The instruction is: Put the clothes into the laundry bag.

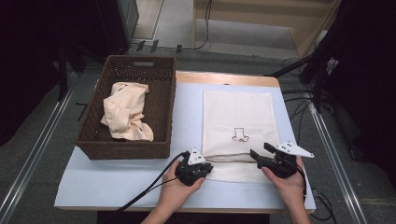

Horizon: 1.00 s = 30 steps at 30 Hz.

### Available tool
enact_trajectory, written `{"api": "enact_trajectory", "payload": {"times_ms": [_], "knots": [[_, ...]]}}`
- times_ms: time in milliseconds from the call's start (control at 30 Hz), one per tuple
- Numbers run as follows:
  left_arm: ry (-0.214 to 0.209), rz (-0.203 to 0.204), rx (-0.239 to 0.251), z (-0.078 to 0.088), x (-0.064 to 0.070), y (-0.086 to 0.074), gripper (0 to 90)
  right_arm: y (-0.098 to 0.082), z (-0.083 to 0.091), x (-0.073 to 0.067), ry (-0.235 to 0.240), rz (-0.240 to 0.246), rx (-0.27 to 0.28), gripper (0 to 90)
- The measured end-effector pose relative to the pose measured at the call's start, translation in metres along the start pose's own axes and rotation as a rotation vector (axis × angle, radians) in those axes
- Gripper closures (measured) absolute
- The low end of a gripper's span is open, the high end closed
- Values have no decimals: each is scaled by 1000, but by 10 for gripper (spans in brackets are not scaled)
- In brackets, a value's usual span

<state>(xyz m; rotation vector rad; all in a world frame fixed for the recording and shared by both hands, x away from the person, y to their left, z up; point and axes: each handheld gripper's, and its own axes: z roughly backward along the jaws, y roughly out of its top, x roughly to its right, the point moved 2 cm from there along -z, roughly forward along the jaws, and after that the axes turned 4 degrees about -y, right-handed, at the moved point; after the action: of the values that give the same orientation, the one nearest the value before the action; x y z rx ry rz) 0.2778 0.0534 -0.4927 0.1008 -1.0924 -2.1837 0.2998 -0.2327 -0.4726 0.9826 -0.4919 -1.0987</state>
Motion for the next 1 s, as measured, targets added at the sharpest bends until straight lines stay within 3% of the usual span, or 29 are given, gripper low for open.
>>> {"api": "enact_trajectory", "payload": {"times_ms": [100, 133, 233, 300, 333, 433, 700, 767, 800, 1000], "knots": [[8, -4, 0, 0, 1, 0, 852, -1, 0, -1, 13, 11, -21, 290], [13, -7, 0, 0, 1, 0, 855, -2, -2, -3, 26, 19, -50, 250], [14, -7, -1, 0, 1, 0, 855, -3, -6, -6, 25, 34, -73, 232], [8, 1, 1, 0, 1, 0, 855, -6, -14, -14, 4, 99, -122, 195], [8, 1, 1, 0, 1, 0, 855, -6, -14, -14, 4, 99, -122, 195], [8, 0, 1, 0, 1, 0, 855, -9, -24, -22, -41, 161, -174, 158], [6, 3, -3, 0, 0, 0, 855, -7, -37, -25, -93, 137, -186, 176], [5, 3, -3, 0, 0, 0, 854, -5, -39, -27, -103, 133, -180, 247], [4, 4, -2, 0, 0, 0, 854, -4, -40, -29, -92, 125, -160, 347], [1, 5, -3, 0, 0, 0, 861, 8, -35, -29, 10, 89, -91, 635]]}}
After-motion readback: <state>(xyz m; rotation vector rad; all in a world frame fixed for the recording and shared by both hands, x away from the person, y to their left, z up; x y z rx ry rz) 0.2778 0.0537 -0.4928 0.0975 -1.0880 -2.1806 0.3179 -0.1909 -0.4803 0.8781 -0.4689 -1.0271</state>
